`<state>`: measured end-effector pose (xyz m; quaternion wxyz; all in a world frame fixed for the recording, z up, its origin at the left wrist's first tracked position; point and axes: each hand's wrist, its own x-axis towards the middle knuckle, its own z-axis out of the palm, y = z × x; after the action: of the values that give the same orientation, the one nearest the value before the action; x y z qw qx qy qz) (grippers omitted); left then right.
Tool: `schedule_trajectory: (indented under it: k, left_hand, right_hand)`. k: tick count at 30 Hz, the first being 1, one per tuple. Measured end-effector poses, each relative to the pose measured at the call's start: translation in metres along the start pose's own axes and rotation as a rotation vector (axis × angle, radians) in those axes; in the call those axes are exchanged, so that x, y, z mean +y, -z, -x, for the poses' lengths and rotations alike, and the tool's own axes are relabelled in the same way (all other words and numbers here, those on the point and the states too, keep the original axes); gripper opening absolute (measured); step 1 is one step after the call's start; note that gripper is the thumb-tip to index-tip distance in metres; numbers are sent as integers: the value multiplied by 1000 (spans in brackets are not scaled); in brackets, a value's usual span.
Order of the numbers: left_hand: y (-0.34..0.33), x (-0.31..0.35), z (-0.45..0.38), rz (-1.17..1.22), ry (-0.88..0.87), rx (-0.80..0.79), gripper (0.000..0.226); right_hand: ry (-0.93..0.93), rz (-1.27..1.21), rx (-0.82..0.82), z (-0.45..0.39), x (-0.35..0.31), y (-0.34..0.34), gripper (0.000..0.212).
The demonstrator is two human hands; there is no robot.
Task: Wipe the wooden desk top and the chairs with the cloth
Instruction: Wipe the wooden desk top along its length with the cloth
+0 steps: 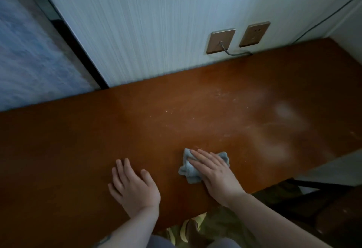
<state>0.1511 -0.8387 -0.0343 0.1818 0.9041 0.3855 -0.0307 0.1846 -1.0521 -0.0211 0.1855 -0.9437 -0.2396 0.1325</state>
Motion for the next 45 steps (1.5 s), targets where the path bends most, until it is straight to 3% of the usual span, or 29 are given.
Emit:
schedule_trajectory:
  k: [3,5,10,12,16,17,21,23,25,29,31,33,37,42,43,45]
  left_hand:
    - [-2,4,1,-60,19,19,55]
    - [-4,16,0,-35,63,14,56]
    - [-13,48,-4,-5,250,12,60]
    - [-16,49,-3,-38,253,37,61]
    - [-20,49,-3,-28,245,69,60]
    - [-20,49,-3,-27,247,77,60]
    - [-22,47,-5,-21,249,90,60]
    - [-23,47,-4,-30,239,93,60]
    - [-23,47,-4,-30,237,98,60]
    - [-26,46,-5,-7,237,127,58]
    - [-26,46,-5,4,232,138,61]
    - [-26,44,-6,16,210,152,65]
    - [-26,42,-5,32,226,151,57]
    - [-26,43,-3,69,222,175,56]
    - [-26,43,-4,75,224,181,55]
    - [-27,41,-5,112,225,194,53]
  right_hand:
    - [-285,-153,223,-5,-35,-29,61]
    - [-276,-184,261,9,-51,-36,68]
    - [243,-62,-288,30,17,17,66]
    - [244,3,-223,13,38,25,66]
    - [-51,-86,80,-20,20,1,67]
    - [-51,-114,114,-19,14,-7,67]
    - [375,-20,-143,20,31,-5,69]
    - [477,51,-207,18,51,8,68]
    - [396,58,-113,-6,55,10,71]
    - [-72,-20,220,-56,10,-3,61]
    - [22,23,259,-49,-16,-15,53]
    - [223,74,191,-25,-25,-23,50]
    - [438,146,84,-37,5,-13,58]
    - [-77,90,272,-96,-9,-7,63]
    - [-84,96,281,-93,-20,-11,64]
    - [85,105,235,-75,-39,-23,66]
